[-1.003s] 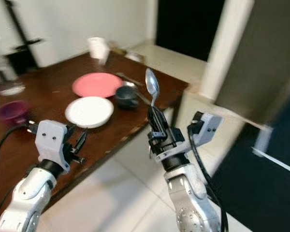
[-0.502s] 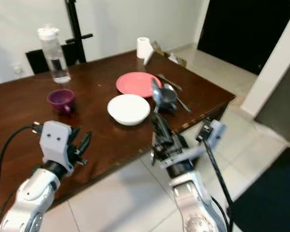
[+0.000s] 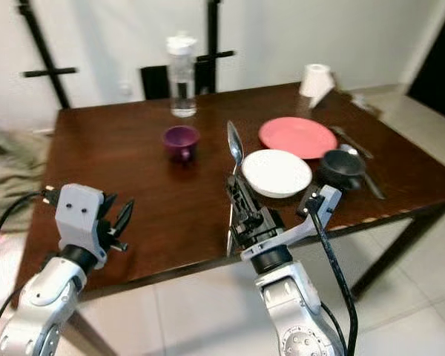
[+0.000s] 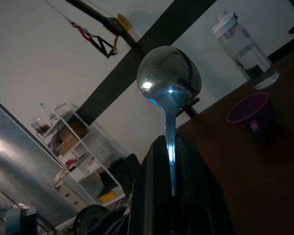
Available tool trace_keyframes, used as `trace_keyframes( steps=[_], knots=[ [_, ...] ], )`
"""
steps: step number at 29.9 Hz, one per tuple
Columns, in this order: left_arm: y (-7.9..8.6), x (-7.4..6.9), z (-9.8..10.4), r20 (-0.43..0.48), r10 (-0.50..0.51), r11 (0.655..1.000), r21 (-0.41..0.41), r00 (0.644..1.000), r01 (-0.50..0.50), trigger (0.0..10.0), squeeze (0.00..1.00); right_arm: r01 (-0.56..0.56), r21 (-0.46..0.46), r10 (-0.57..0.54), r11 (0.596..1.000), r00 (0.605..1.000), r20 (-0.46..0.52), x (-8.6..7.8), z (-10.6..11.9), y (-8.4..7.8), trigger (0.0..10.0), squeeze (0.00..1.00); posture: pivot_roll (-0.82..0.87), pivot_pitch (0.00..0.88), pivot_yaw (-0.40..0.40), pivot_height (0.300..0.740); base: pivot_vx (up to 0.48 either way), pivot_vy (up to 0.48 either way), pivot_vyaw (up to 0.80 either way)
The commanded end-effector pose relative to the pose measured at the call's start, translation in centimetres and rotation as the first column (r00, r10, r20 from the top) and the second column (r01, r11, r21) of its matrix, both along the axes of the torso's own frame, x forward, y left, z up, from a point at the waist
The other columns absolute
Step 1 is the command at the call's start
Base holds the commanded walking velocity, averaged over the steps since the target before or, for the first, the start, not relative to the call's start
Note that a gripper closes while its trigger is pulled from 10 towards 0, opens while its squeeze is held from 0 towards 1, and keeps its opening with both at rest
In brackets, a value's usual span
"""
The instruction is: Setting the table
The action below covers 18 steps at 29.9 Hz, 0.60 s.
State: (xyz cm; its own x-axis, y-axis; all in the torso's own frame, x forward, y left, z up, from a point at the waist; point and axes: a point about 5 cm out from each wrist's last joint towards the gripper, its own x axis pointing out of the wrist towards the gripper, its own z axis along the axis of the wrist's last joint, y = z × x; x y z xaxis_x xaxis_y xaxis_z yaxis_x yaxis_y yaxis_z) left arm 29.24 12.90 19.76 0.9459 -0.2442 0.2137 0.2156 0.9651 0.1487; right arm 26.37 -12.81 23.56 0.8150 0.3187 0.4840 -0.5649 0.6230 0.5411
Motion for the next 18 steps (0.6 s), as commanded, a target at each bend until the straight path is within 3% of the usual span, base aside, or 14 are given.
trace_keyframes(
  steps=[1,14,18],
  knots=[
    [-0.09,-0.06,-0.23,-0.013,-0.005,1.0,0.007,1.0,0.005,10.0,0.0,0.003,0.011,-0.003,1.0,1.0,-0.002,-0.14,-0.04,-0.28,10.0,0.0,0.04,0.095,0.072,0.74,0.0,0.0,0.8],
    [0.05,-0.01,-0.33,-0.024,0.005,1.0,0.014,1.0,-0.005,10.0,0.0,0.006,0.008,-0.006,1.0,1.0,-0.007,-0.09,-0.02,-0.33,10.0,0.0,0.04,0.094,0.073,0.74,0.0,0.0,0.8],
    [0.32,0.42,-0.75,-0.037,0.043,0.998,0.043,0.998,-0.042,10.0,0.0,0.074,-0.014,-0.074,0.997,0.997,-0.022,0.27,-0.1,-0.77,10.0,0.0,0.04,0.094,0.072,0.74,0.0,0.0,0.64]
  ],
)
